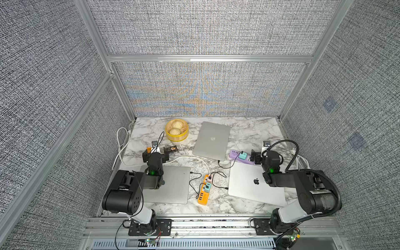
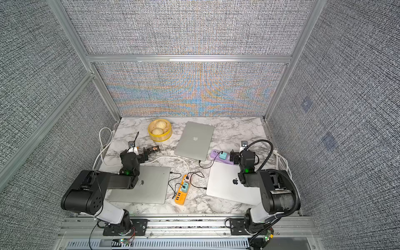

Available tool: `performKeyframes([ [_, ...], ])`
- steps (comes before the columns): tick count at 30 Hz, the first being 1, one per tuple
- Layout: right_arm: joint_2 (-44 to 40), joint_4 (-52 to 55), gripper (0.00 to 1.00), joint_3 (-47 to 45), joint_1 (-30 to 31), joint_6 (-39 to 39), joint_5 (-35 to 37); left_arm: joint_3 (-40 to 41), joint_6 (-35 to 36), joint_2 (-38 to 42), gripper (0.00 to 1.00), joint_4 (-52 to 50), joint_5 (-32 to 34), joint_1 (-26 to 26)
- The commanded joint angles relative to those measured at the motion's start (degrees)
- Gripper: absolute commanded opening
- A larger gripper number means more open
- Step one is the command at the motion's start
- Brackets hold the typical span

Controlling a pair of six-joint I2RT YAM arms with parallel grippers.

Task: Unplug the laptop charger
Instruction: Remove the charging cable from the laptop.

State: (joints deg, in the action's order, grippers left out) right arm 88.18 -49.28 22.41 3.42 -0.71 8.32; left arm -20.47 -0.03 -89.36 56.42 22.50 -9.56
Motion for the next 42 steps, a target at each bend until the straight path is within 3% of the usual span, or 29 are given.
performKeyframes([
  [1, -0.21, -0.14, 0.99, -0.22, 0.06, 0.09, -0.23, -0.33, 0.16, -0.12, 1.00, 0.09, 0.00, 0.06],
  [31, -0.43, -0.68, 0.99, -0.43, 0.01, 0.26, 0.08, -0.52, 0.07, -0.08, 0.99, -0.39, -0.16, 0.08],
  [39, -11.83, 11.38, 0.99, 0.25, 0.09, 0.82, 0.42, -0.34, 0.13, -0.09, 0.99, 0.01, 0.00, 0.08],
  [42, -16.90, 19.59, 0.99, 1.90, 0.14, 4.68, 3.28, 0.49, 1.04, 0.72, 0.99, 1.66, 0.30, -0.09],
])
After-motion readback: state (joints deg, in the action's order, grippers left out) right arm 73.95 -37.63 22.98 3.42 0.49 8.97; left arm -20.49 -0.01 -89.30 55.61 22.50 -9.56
